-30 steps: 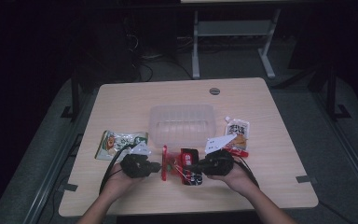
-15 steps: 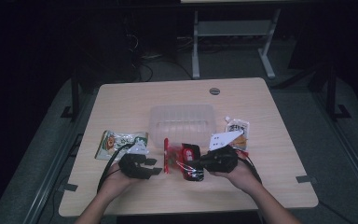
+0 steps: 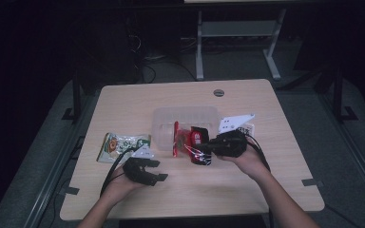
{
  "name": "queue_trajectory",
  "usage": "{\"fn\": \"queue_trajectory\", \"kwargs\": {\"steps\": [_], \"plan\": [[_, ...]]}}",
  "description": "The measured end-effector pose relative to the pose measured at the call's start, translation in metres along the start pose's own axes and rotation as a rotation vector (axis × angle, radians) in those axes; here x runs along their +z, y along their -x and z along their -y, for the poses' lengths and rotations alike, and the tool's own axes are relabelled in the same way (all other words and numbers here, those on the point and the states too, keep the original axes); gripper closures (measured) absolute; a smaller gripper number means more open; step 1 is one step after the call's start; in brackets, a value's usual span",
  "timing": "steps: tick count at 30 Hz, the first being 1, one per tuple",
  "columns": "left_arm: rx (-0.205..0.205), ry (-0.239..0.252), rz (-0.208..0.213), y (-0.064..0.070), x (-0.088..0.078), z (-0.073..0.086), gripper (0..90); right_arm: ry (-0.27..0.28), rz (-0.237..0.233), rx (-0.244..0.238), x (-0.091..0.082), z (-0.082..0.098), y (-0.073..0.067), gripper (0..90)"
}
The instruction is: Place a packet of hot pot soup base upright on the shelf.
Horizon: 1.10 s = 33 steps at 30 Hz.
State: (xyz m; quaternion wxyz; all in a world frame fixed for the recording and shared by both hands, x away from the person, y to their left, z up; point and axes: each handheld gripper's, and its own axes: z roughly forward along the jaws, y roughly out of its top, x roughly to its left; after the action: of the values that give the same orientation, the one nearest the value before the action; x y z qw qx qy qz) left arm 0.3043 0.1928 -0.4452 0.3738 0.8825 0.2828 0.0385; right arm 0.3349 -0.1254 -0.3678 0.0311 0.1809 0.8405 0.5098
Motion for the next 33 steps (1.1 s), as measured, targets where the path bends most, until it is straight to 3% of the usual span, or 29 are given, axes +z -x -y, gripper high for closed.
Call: {"fn": "queue_trajectory", "kwargs": {"steps": [2,13,18,21,22,33], "plan": [[-0.012,0.001,0.005,0.0,0.0,0.0,35.4,0.008,0.008,0.01,-0.002,-0.003,0.004,90.0],[0.003,-0.015,0.009,-0.001,0.003,0.0,35.2,0.039,0.038,0.025,-0.011,-0.015,0.027,90.0],[-0.019,-0.012,0.014,0.0,0.005,0.0,35.2,0.044,0.062,0.041,-0.01,-0.017,0.038,90.0],[0.005,-0.027,0.01,-0.002,0.003,0.0,35.2,0.038,0.07,0.047,-0.009,-0.015,0.04,90.0],[-0.008,-0.017,0.009,-0.001,0.003,0.001,35.2,0.039,0.069,0.053,-0.008,-0.014,0.041,90.0],[-0.005,-0.02,0.003,0.0,0.0,0.003,34.7,0.015,0.058,0.058,0.005,-0.01,0.044,90.0]]}}
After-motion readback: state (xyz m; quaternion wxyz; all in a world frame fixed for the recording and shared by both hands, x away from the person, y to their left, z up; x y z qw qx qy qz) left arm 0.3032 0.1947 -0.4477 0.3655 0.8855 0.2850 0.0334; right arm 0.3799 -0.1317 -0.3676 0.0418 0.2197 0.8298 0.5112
